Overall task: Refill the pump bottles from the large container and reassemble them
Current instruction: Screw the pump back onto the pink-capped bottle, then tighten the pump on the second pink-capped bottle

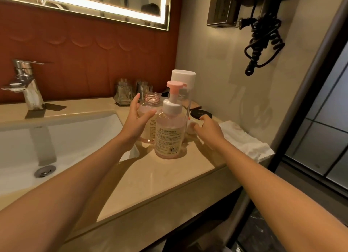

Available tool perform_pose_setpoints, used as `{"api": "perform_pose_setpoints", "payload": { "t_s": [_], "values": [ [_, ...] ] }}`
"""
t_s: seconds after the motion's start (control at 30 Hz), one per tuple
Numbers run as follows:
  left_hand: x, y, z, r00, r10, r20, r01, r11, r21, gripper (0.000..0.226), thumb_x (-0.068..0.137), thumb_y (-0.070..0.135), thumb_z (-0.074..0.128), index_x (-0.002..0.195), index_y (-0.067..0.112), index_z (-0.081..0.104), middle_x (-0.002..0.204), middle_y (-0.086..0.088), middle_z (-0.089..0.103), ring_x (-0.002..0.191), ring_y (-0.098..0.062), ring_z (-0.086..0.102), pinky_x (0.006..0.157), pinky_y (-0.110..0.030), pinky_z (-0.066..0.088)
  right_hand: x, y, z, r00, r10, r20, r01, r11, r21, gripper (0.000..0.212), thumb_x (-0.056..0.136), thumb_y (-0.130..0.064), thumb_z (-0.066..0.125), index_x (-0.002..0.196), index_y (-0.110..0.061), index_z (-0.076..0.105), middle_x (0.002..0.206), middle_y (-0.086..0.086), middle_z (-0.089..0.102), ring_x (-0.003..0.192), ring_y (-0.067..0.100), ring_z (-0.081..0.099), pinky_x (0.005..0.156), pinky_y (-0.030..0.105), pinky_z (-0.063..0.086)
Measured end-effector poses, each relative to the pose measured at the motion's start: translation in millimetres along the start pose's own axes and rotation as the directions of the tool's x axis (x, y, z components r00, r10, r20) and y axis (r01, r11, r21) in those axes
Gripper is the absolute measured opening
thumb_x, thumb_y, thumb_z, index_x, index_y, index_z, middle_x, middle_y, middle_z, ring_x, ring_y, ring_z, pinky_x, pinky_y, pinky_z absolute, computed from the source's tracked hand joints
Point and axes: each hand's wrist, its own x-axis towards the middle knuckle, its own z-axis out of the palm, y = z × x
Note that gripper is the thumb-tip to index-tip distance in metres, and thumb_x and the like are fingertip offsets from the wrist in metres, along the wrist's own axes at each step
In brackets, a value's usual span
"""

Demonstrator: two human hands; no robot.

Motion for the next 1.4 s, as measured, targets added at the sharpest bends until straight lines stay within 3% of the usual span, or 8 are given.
{"api": "perform_pose_setpoints", "payload": {
  "t_s": [0.1,0.2,0.37,0.5,0.73,0.93,1.17,1.4],
  "values": [
    [-0.2,0.8,-0.8,1.000,0.001,0.030,-0.001,1.000,-0.003,0.065,0.089,0.037,0.056,0.143,0.036,0.020,0.154,0.000,0.018,0.138,-0.026,0.023,0.096,-0.041,0.034,10.5,-8.2,6.7,0.997,0.056,0.051,-0.059,0.996,0.064,0.055,0.092,-0.037,0.053,0.141,-0.022,0.034,0.138,0.007,0.048,0.119,0.030,0.051,0.092,0.043,0.048],
    [-3.0,0.2,-4.3,1.000,-0.006,0.024,0.006,1.000,0.009,0.063,0.088,0.036,0.058,0.141,0.036,0.024,0.152,-0.002,0.023,0.136,-0.026,0.027,0.091,-0.038,0.036,12.9,-12.0,14.5,0.992,0.085,0.094,-0.090,0.995,0.045,0.044,0.092,-0.031,0.054,0.133,-0.022,0.042,0.127,0.005,0.055,0.103,0.026,0.056,0.083,0.038,0.050],
    [-13.4,0.9,-12.4,0.999,0.000,0.043,0.000,1.000,-0.016,0.059,0.086,0.037,0.059,0.137,0.039,0.028,0.148,-0.003,0.032,0.127,-0.021,0.038,0.086,-0.032,0.037,7.3,-14.2,16.3,0.995,0.104,0.015,-0.104,0.993,0.052,0.033,0.091,-0.033,0.055,0.123,-0.023,0.051,0.112,0.002,0.061,0.088,0.020,0.056,0.070,0.032,0.047],
    [-30.7,5.2,-18.1,0.996,0.026,0.082,-0.021,0.998,-0.066,0.047,0.085,0.036,0.060,0.120,0.049,0.032,0.143,-0.001,0.041,0.124,-0.020,0.043,0.082,-0.025,0.043,-8.6,-17.0,-3.4,0.993,0.110,-0.050,-0.095,0.966,0.241,0.028,0.090,-0.038,0.054,0.109,-0.019,0.059,0.102,0.003,0.064,0.088,0.023,0.058,0.070,0.032,0.046],
    [-69.2,12.0,-28.5,0.988,0.071,0.134,-0.064,0.996,-0.056,0.049,0.085,0.034,0.060,0.122,0.049,0.031,0.140,0.003,0.043,0.121,-0.017,0.047,0.077,-0.017,0.044,-70.7,-45.5,-40.1,0.963,0.169,-0.208,0.022,0.724,0.689,0.023,0.089,-0.038,0.056,0.104,-0.020,0.053,0.095,-0.002,0.058,0.080,0.013,0.055,0.057,0.024,0.041],
    [-98.2,18.5,-38.8,0.981,0.099,0.169,-0.086,0.993,-0.083,0.049,0.076,0.045,0.060,0.113,0.061,0.031,0.137,0.009,0.043,0.116,-0.012,0.047,0.077,-0.018,0.046,-116.7,-57.5,-19.8,0.950,0.292,-0.113,-0.065,0.536,0.842,0.026,0.095,-0.036,0.048,0.117,-0.027,0.037,0.091,-0.008,0.052,0.084,0.016,0.061,0.059,0.028,0.050],
    [-111.9,18.7,-47.4,0.976,0.127,0.178,-0.111,0.989,-0.093,0.048,0.080,0.042,0.061,0.113,0.062,0.033,0.126,0.017,0.047,0.105,-0.003,0.051,0.072,-0.012,0.046,-125.9,-76.2,1.4,0.936,0.340,-0.094,-0.062,0.420,0.905,0.033,0.096,-0.023,0.048,0.124,-0.028,0.032,0.121,0.007,0.048,0.097,0.023,0.060,0.048,0.020,0.052],
    [-112.7,15.3,-52.8,0.978,0.114,0.177,-0.099,0.991,-0.093,0.056,0.078,0.044,0.062,0.125,0.053,0.033,0.124,0.020,0.048,0.106,-0.001,0.051,0.072,-0.011,0.046,-99.7,-90.1,21.5,0.937,0.311,-0.163,-0.018,0.506,0.863,0.035,0.094,-0.022,0.051,0.124,-0.027,0.035,0.128,0.007,0.045,0.106,0.027,0.057,0.055,0.023,0.056]
  ]
}}
